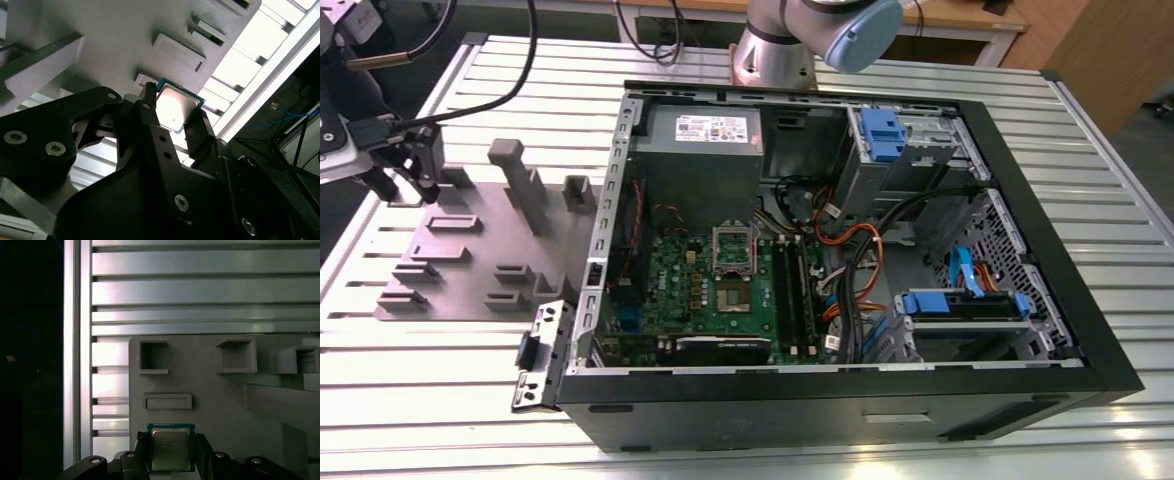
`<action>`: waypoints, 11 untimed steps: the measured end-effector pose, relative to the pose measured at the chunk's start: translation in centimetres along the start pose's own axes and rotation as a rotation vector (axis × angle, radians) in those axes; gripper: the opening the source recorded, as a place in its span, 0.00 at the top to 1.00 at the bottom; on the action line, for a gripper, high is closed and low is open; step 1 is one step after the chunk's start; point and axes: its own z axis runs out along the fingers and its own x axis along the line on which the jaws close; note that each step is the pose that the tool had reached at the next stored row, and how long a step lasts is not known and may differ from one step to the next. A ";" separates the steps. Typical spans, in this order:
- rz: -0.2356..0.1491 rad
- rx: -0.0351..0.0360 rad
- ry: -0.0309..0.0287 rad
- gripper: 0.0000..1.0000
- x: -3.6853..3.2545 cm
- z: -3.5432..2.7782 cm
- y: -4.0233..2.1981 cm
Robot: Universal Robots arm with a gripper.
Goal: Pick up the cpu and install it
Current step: 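Pick up the cpu and move it towards the insertion slot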
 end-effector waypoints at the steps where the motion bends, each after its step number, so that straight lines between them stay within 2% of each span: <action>1: 0.000 0.0000 -0.0001 0.53 0.00 -0.05 0.00; 11: 0.000 0.0000 0.0000 0.53 0.00 -0.59 0.04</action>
